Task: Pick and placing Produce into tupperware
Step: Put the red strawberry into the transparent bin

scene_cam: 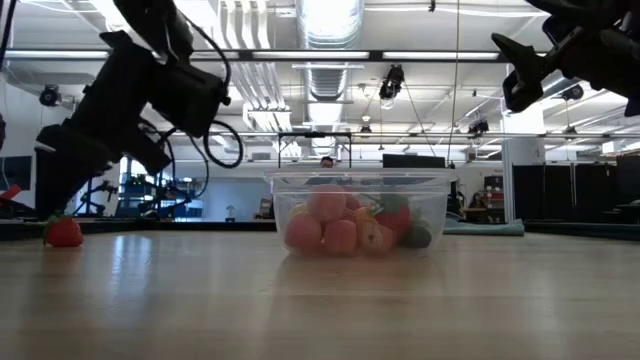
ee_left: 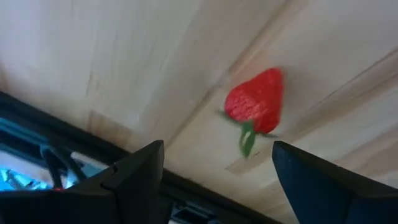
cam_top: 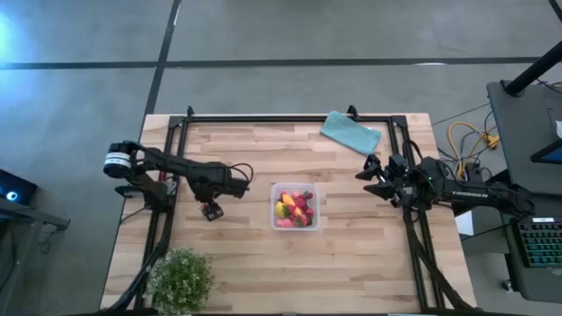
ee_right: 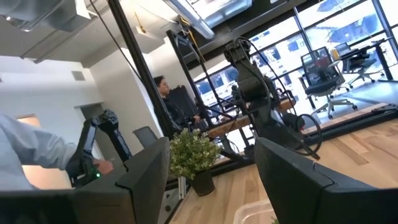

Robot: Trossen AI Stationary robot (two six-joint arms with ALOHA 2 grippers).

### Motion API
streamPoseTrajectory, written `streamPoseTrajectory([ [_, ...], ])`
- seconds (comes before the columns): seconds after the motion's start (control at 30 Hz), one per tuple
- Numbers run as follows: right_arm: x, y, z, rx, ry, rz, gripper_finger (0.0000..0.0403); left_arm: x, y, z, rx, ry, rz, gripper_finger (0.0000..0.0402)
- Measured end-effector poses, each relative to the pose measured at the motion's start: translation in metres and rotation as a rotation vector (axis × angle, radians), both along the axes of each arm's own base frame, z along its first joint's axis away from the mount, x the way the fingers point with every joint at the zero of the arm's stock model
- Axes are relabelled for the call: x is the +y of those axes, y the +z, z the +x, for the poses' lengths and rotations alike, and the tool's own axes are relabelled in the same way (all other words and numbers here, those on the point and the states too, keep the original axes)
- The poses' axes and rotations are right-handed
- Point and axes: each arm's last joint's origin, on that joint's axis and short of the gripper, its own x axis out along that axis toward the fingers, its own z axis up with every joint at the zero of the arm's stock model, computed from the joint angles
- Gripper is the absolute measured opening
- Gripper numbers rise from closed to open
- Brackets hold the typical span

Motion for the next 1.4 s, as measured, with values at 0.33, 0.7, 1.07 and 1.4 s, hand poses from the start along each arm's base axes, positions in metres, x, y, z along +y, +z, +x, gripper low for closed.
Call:
streamPoseTrajectory([
  [0.33, 0.0, 0.0, 0.0, 0.001, 0.0, 0.0, 0.0228, -0.001, -0.008, 0.007, -0.107, -0.042, -0.038, 0.0283],
  [0.7, 0.0, 0.0, 0.0, 0.002, 0.0, 0.001, 0.0228, -0.001, -0.022, 0.01, -0.064, -0.128, -0.084, 0.0283],
  [1.07, 0.0, 0.0, 0.0, 0.001, 0.0, 0.0, 0.0228, -0.001, -0.034, 0.012, -0.016, -0.146, -0.128, 0.0209],
  [1.4, 0.0, 0.0, 0.0, 0.001, 0.0, 0.0, 0.0228, -0.001, -0.034, 0.012, -0.022, -0.148, -0.124, 0.0129],
])
